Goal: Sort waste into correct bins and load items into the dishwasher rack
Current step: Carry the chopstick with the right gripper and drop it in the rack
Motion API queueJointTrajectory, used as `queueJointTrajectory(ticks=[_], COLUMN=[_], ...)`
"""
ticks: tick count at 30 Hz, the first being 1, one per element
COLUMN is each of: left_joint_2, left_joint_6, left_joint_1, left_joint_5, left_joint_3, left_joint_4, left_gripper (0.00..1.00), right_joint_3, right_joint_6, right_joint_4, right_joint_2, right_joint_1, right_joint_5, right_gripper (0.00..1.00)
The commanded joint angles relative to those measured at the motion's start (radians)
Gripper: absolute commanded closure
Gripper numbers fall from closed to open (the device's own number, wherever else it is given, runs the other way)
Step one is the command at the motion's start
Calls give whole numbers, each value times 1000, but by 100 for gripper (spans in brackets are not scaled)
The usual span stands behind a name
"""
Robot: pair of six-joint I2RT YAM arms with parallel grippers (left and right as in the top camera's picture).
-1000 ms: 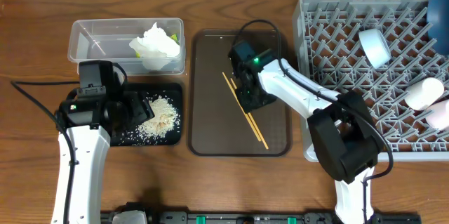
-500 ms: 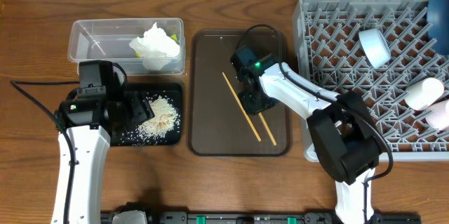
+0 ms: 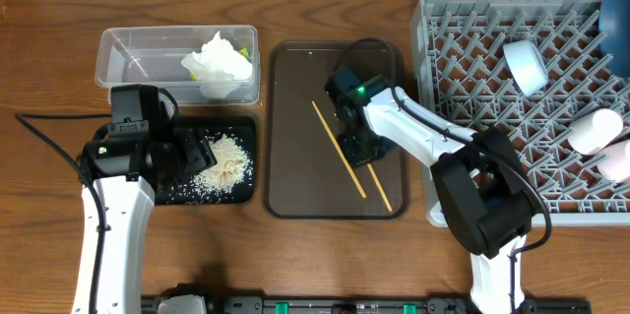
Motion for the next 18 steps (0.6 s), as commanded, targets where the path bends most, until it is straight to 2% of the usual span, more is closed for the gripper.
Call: queueJointTrajectory(ticks=[1,10,18], left_joint_2=[0,0,0], left_joint_6=[2,2,2], left_joint_1=[4,4,4], left_joint_5=[-8,-8,-8], left_joint_3=[16,16,16], left_joint_4=[-6,-6,-6], left_gripper=[27,27,27], right_joint_3=[73,100,99], right_joint_6=[8,25,-64], right_joint_4=[-20,-27,-130], right_joint_2=[-72,-292,-348], right_joint_1=[-33,-208,-389], right_joint_5=[-19,-29,-34], right_gripper=[99,99,99])
